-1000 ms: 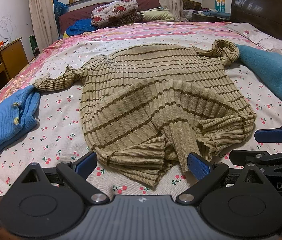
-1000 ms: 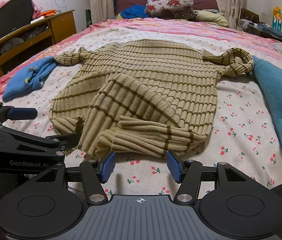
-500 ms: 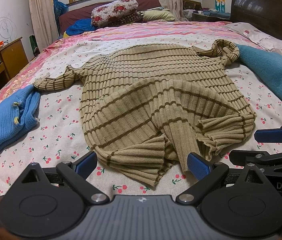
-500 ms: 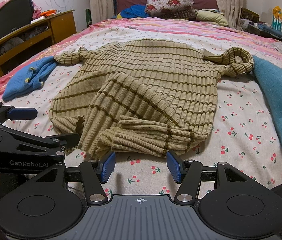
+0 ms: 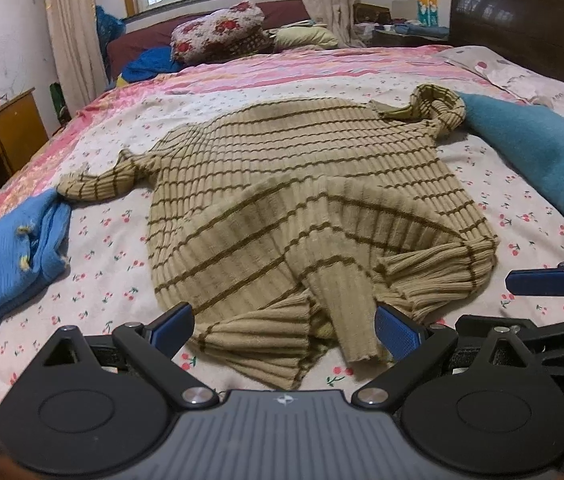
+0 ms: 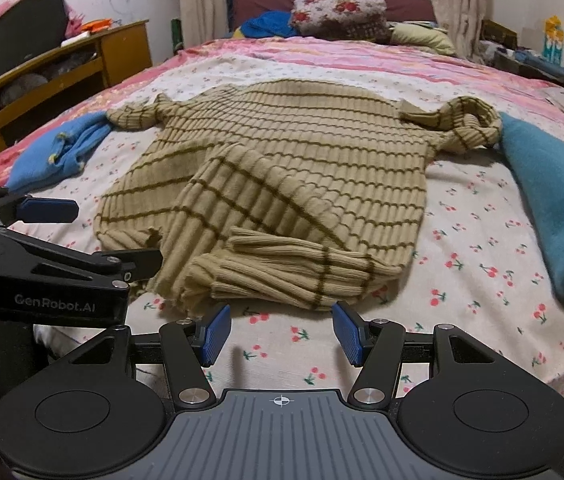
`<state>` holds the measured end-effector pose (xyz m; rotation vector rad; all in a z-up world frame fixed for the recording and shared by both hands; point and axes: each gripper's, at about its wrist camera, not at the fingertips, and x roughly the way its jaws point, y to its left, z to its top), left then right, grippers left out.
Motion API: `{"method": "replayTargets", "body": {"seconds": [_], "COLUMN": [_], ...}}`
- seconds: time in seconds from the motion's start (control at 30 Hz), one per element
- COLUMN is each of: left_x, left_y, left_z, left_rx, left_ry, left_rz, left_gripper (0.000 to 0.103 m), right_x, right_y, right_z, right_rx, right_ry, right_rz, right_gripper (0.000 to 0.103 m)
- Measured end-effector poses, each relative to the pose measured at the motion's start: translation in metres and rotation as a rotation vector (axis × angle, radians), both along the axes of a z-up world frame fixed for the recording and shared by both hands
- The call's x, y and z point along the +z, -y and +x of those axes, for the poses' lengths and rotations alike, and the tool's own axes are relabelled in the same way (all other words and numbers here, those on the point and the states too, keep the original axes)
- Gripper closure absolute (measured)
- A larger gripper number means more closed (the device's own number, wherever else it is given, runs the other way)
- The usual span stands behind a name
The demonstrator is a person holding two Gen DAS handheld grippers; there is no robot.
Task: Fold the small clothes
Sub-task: 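Lower the right tool to the sweater hem and close on it while the left tool approaches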
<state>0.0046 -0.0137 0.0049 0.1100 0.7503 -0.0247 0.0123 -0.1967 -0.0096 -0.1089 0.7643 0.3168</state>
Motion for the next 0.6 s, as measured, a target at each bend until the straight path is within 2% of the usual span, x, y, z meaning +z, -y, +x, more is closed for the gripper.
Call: {"method": "replayTargets", "body": {"seconds": [0.37,0.6], "left_x": [0.011,0.037], "left_y": [-0.002,-0.017], "left_z": [0.004,0.039], "left_rx": [0.000,-0.042], "left_ry": [0.017,0.089], "left_rz": [0.044,0.037], "left_gripper": [0.001,0.001], "right_x": [0.015,0.040], "right_y": [0.002,-0.002], "right_z": [0.008,0.043], "right_rx": [-0.001,0.002], "right_ry": [0.052,0.096], "right_rz": [0.051,0.094], "right_gripper": [0.046,0.047]}}
